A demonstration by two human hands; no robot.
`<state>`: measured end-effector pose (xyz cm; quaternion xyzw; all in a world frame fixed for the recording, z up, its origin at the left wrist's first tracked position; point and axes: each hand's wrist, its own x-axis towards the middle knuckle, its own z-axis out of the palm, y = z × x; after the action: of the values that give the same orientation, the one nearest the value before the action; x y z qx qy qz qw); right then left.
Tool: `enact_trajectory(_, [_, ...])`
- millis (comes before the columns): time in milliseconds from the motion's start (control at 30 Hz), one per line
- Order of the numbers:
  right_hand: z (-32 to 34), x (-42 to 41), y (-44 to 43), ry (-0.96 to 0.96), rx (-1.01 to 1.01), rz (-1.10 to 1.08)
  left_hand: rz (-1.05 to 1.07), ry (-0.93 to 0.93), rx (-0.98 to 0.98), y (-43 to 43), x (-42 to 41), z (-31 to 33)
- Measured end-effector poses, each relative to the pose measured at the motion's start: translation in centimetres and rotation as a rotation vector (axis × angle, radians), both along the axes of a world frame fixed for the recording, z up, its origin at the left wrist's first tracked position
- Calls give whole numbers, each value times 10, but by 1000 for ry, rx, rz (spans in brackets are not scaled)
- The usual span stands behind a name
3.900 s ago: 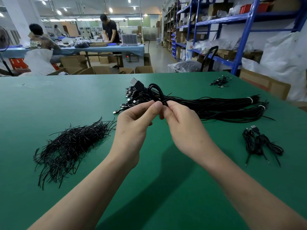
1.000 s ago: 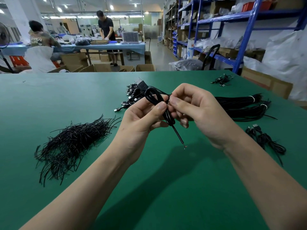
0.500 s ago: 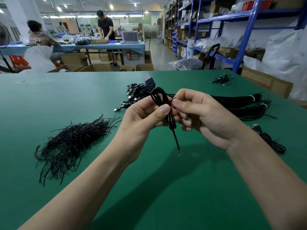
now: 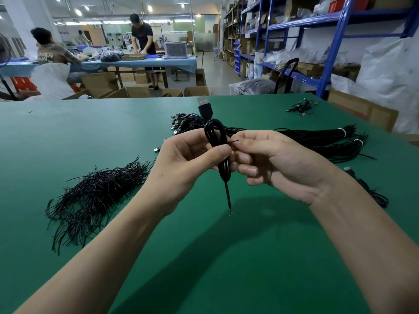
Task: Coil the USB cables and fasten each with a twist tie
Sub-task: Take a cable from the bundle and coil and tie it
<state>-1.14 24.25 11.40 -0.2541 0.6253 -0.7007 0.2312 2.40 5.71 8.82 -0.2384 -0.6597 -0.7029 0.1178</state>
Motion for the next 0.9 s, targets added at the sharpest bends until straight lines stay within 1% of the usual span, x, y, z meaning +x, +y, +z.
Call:
enact_trajectory(200, [4,1,3,46,207,-31,81,-44,-15,4,-2,-1])
enact_trajectory(433, [1,1,0,108,223,-69,106,-59,-77,4,-1,-2])
enact_trajectory(533, [1,1,0,110,179,-61,111,-53,-64,4,-1,-1])
enact_trajectory(633, [1,0,0,75,89,-25,82,-79,-29,4,-1,-2])
enact_trajectory(767, [-1,0,-3,66,-1,-1,-21,-109,73,5,1,-2])
enact_trajectory(900, [-1,2,-5,138,-23,12,-162,-151,136,1,3,2])
